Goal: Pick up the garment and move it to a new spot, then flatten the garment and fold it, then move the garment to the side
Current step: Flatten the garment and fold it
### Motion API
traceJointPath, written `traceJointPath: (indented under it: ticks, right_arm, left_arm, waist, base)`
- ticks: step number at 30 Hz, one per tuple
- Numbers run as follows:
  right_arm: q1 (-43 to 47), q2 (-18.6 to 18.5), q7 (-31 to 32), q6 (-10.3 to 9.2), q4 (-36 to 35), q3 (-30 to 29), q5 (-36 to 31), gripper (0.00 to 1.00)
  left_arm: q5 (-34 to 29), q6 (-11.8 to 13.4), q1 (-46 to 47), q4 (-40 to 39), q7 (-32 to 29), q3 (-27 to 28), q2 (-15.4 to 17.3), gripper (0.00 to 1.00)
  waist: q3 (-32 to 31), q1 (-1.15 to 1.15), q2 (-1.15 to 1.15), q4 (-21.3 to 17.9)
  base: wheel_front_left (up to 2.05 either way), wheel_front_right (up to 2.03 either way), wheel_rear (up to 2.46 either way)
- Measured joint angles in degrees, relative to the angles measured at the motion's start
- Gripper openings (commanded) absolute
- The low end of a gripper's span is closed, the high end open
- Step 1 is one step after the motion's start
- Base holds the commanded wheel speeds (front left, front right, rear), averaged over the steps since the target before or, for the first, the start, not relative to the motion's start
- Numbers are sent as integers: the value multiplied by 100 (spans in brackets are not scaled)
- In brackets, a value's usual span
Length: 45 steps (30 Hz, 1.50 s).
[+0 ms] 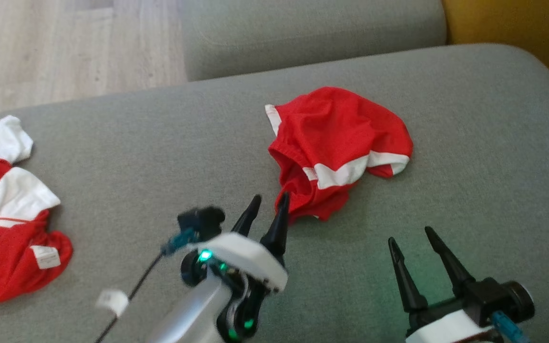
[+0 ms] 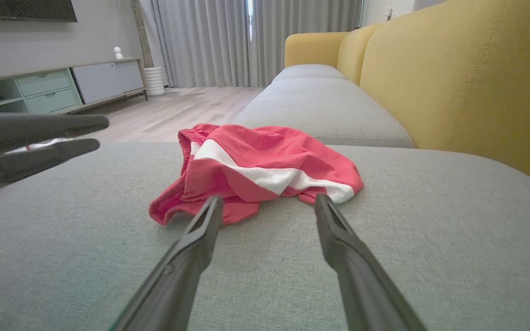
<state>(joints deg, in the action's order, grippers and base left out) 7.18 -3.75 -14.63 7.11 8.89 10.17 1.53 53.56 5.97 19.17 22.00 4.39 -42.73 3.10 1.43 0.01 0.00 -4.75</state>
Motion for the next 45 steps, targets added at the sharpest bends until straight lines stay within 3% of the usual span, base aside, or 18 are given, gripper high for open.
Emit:
traceJointPath:
  ticks: [7, 11, 22, 23, 27, 35, 40, 45]
  right_arm:
    - [-292, -68, 0, 0, -51, 19, 0, 100]
    - [-392, -71, 0, 0, -73, 48, 0, 100]
    - [-441, -66, 0, 0, -110, -73, -4, 100]
    - [-442, -66, 0, 0, -110, -74, -11, 100]
    - [-442, -65, 0, 0, -110, -74, -11, 100]
    - [-442, -63, 0, 0, -101, -98, -11, 100]
    - [-442, -64, 0, 0, -86, -153, -9, 100]
    - [-442, -64, -1, 0, -89, -312, -8, 100]
  left_arm:
    - [1360, 55, 881, 372, -416, -682, -20, 100]
    - [1583, 159, 1255, 769, -246, -889, -19, 100]
    - [2295, 49, 1868, 1386, 174, -1508, -27, 100]
    - [2341, 46, 1889, 1416, 186, -1549, -27, 96]
    - [2516, -40, 1984, 1510, 312, -1727, -27, 3]
    - [2677, -357, 2139, 1646, 594, -2076, -35, 0]
    - [2332, -399, 2291, 1946, 898, -2156, -10, 0]
    - [2070, -399, 2278, 1872, 955, -2036, 245, 0]
  waist:
    - [313, -1, 0, -204]
    - [471, 0, 0, -333]
    - [728, 0, 0, -557]
    - [731, -1, 0, -567]
    - [732, -1, 0, -587]
    - [695, -1, 0, -529]
    - [624, -1, 0, -341]
    - [584, -1, 0, -119]
  base:
    - [0, 0, 0]
    - [0, 0, 0]
    - [0, 0, 0]
    - [0, 0, 0]
    - [0, 0, 0]
    - [0, 0, 0]
    - [0, 0, 0]
    - [0, 0, 0]
